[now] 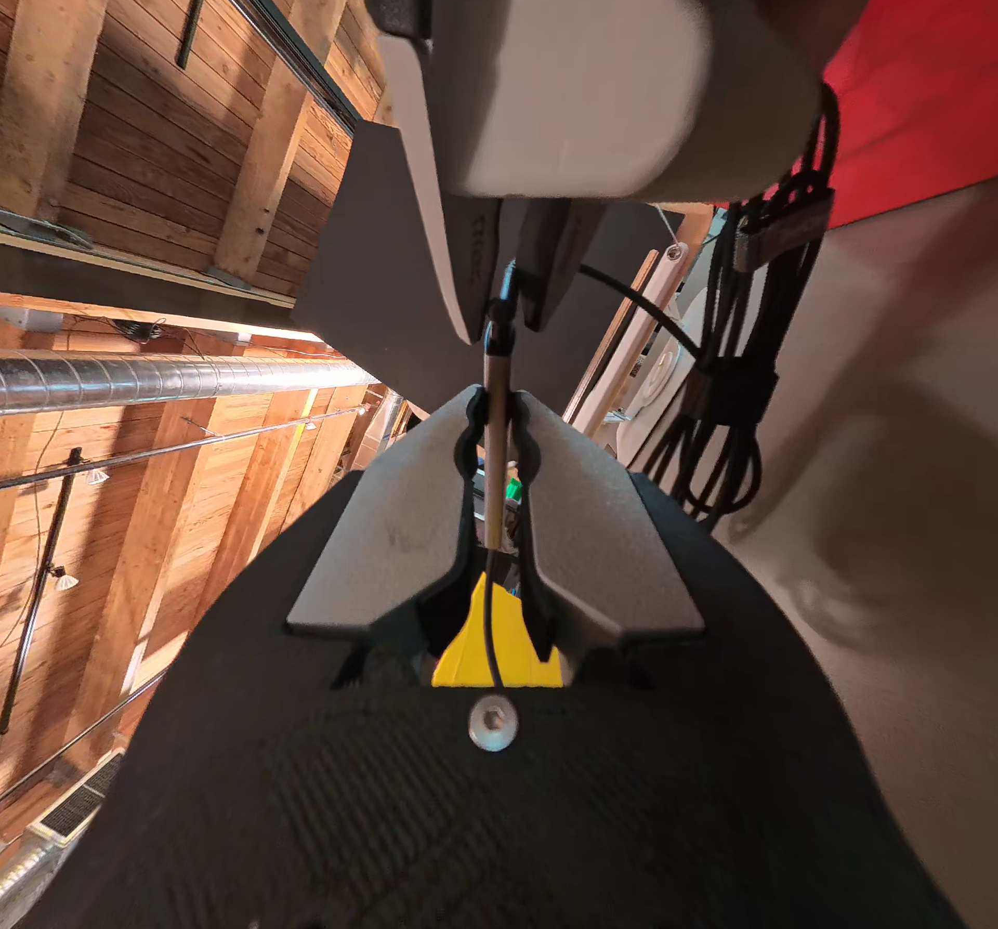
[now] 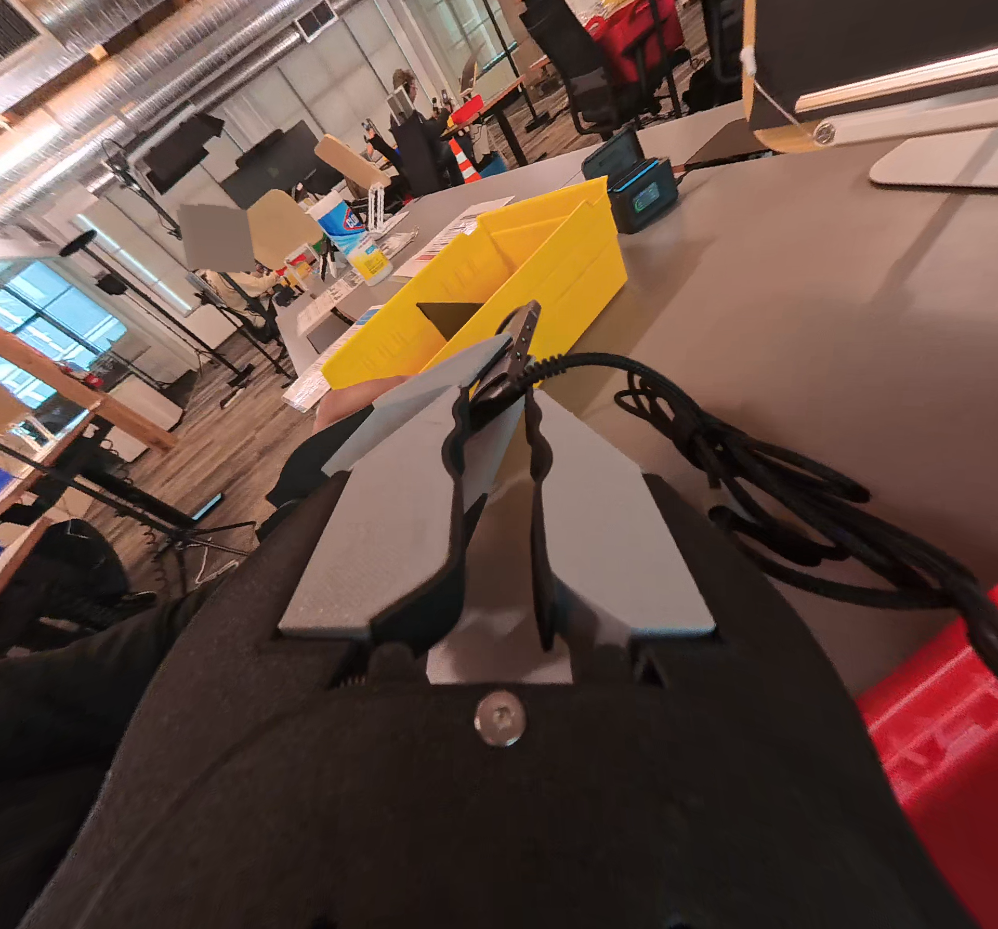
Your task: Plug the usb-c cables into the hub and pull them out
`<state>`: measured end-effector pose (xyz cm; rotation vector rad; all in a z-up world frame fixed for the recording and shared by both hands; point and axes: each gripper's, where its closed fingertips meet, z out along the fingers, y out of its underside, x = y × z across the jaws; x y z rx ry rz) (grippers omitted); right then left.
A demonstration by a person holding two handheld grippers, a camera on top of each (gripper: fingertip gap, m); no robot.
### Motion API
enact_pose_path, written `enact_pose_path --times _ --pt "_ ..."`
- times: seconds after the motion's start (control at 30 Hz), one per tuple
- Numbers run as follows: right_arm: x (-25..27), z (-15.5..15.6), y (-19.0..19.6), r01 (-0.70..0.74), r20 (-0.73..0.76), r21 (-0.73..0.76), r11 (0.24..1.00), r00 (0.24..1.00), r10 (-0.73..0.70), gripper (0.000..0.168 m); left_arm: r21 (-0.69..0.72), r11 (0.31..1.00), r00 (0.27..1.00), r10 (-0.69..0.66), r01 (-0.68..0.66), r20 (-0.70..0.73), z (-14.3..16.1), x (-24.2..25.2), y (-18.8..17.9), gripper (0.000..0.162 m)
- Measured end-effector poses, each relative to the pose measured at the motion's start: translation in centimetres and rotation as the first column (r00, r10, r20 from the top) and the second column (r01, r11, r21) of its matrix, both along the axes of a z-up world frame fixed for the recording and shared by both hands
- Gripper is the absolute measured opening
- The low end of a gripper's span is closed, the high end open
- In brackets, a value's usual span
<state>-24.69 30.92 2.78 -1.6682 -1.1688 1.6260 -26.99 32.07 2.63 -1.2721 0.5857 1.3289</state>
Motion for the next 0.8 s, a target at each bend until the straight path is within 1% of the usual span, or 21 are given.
enact_pose_path --times 0.13,0.2,0.27,0.37,0.47,0.53,0.57,0.63,0.7,0.8 --pt "-0.3 -0.8 -0.5 -0.046 0.046 -0.033 0.998 0.998 0.048 0.015 -0.030 0.999 0.997 0.009 -0.011 -0.074 -0.5 0.1 0.7 0.009" --pt "-0.4 -0.8 -0.3 -0.036 0.059 -0.022 0.999 0.998 0.037 0.015 -0.042 0.999 0.995 0.002 -0.007 -0.104 -0.4 0.2 0.9 0.009" --pt "-0.5 -0.8 -0.3 -0.046 0.074 -0.009 0.999 0.996 0.046 0.016 -0.055 0.998 0.997 -0.035 0.031 -0.073 -0.2 0.1 0.9 0.007" --pt "-0.8 -0.1 -0.8 -0.105 0.029 -0.058 0.993 0.994 0.107 0.014 -0.020 0.999 0.995 -0.051 0.049 -0.087 0.6 0.0 0.2 0.007" --pt "-1.2 0.0 -0.9 -0.154 0.037 -0.136 0.979 0.986 0.160 0.011 -0.005 0.999 0.995 -0.045 0.045 -0.088 0.7 -0.2 0.0 0.007" --pt "-1.5 0.0 -0.7 -0.148 0.046 -0.165 0.975 0.986 0.158 0.010 -0.013 0.999 0.993 -0.035 0.034 -0.108 0.6 -0.4 0.1 0.006" --pt "-1.6 -0.2 -0.6 -0.151 0.062 -0.157 0.976 0.985 0.162 0.009 -0.026 0.999 0.994 -0.041 0.038 -0.103 0.4 -0.5 0.2 0.006" --pt "-1.4 -1.0 -0.7 -0.212 0.154 -0.121 0.970 0.961 0.230 0.009 -0.055 0.997 0.990 -0.059 0.053 -0.127 0.0 -0.6 0.3 0.007" --pt "-1.0 -1.9 -0.8 -0.287 0.256 -0.092 0.954 0.919 0.301 0.008 -0.086 0.994 0.980 -0.085 0.071 -0.181 -0.5 -0.4 0.4 0.007" --pt "-0.6 -2.8 -1.0 -0.399 0.397 -0.053 0.915 0.833 0.386 0.005 -0.111 0.991 0.976 -0.091 0.070 -0.196 -1.1 -0.3 0.5 0.007"
